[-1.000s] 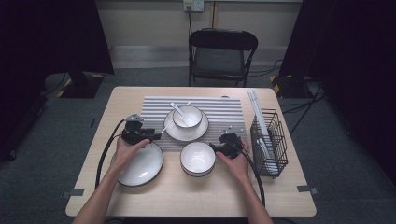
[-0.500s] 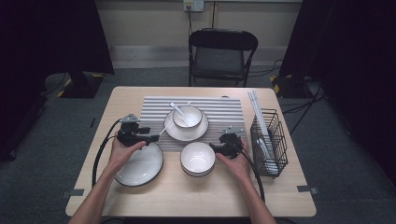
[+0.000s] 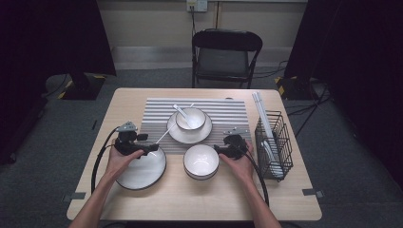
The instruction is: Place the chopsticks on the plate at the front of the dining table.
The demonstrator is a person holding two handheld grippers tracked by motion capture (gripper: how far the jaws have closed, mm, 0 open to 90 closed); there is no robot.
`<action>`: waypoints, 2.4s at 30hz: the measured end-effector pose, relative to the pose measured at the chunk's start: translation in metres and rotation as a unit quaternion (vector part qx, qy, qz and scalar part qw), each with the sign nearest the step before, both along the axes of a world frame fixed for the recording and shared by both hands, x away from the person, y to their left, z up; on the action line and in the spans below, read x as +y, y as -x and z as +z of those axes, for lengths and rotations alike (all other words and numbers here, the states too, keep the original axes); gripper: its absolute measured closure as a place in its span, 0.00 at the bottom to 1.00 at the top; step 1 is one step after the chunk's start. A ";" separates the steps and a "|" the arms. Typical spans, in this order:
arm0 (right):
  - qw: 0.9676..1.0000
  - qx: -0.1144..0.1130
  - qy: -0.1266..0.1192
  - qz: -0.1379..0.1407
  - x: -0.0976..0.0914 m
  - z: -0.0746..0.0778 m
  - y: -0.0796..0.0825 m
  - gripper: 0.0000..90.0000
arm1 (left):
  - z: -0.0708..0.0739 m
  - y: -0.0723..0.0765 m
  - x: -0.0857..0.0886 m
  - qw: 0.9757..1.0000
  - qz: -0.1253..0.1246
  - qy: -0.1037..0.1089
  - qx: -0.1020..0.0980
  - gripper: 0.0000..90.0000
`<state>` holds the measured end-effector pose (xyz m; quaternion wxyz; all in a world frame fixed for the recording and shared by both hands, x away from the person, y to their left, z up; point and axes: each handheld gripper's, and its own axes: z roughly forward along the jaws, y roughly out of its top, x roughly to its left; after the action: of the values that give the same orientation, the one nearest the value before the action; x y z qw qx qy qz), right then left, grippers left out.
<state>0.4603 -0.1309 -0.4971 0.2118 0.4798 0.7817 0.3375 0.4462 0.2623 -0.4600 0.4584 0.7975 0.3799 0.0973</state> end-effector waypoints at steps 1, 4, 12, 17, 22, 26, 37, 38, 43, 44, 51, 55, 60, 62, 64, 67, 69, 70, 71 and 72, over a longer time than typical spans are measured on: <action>1.000 0.002 -0.004 -0.001 -0.001 0.000 0.000 0.30 | 0.000 0.000 0.000 1.000 -0.006 0.000 0.000 0.24; 1.000 0.000 -0.007 0.001 -0.003 0.004 0.001 0.32 | 0.003 0.003 0.000 1.000 -0.007 0.004 -0.007 0.23; 1.000 -0.019 -0.015 0.009 -0.001 0.021 0.008 0.37 | 0.004 0.010 -0.005 1.000 -0.008 0.001 -0.008 0.23; 0.999 -0.031 -0.026 0.012 0.000 0.038 0.010 0.38 | 0.002 0.014 -0.011 0.999 -0.025 -0.024 -0.008 0.23; 0.998 -0.047 -0.045 0.021 0.003 0.058 0.009 0.40 | 0.005 0.018 -0.011 0.999 -0.025 -0.023 -0.019 0.27; 0.997 -0.054 -0.052 0.032 0.009 0.071 0.009 0.40 | 0.006 0.020 -0.008 0.999 -0.019 -0.020 -0.024 0.27; 0.994 -0.050 -0.064 0.069 0.013 0.095 0.004 0.40 | 0.005 0.019 -0.004 1.000 -0.004 -0.014 -0.022 0.27; 0.994 -0.048 -0.070 0.072 0.011 0.098 0.004 0.40 | 0.005 0.018 -0.004 1.000 -0.006 -0.016 -0.023 0.27; 0.992 -0.053 -0.079 0.081 0.003 0.111 0.004 0.45 | 0.006 0.019 -0.006 1.000 -0.008 -0.017 -0.025 0.27; 0.992 -0.052 -0.079 0.084 0.001 0.113 0.004 0.45 | 0.006 0.019 -0.007 1.000 -0.008 -0.013 -0.022 0.27; 0.992 -0.056 -0.082 0.082 -0.012 0.129 0.003 0.46 | 0.005 0.017 -0.007 0.999 -0.009 -0.025 -0.022 0.27; 0.992 -0.061 -0.084 0.075 -0.022 0.135 0.001 0.45 | 0.003 0.016 -0.006 1.000 -0.005 -0.023 -0.020 0.28; 0.993 -0.068 -0.077 0.062 -0.032 0.139 -0.001 0.47 | 0.004 0.015 -0.004 1.000 -0.004 -0.024 -0.020 0.28; 0.993 -0.070 -0.072 0.057 -0.036 0.140 -0.002 0.47 | 0.004 0.016 -0.003 1.000 -0.002 -0.022 -0.018 0.28; 0.994 -0.074 -0.065 0.051 -0.042 0.141 -0.003 0.46 | 0.005 0.015 -0.002 1.000 0.001 -0.015 -0.018 0.29; 0.994 -0.078 -0.061 0.041 -0.051 0.146 -0.004 0.46 | 0.005 0.014 0.000 1.000 0.003 -0.019 -0.019 0.29; 0.994 -0.082 -0.059 0.033 -0.056 0.150 -0.004 0.44 | 0.005 0.014 0.000 1.000 0.005 -0.020 -0.018 0.29; 0.994 -0.083 -0.059 0.030 -0.058 0.151 -0.004 0.44 | 0.004 0.014 -0.001 1.000 0.006 -0.018 -0.018 0.29; 0.994 -0.088 -0.064 0.026 -0.062 0.154 -0.003 0.44 | 0.004 0.014 0.000 1.000 0.005 -0.020 -0.018 0.29; 0.994 -0.090 -0.061 0.021 -0.065 0.155 -0.003 0.44 | 0.004 0.014 0.000 1.000 0.007 -0.022 -0.018 0.29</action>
<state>0.4635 -0.1956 -0.3418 0.2446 0.4433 0.7471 0.4308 0.4327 0.2619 -0.4559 0.4472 0.8029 0.3747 0.1228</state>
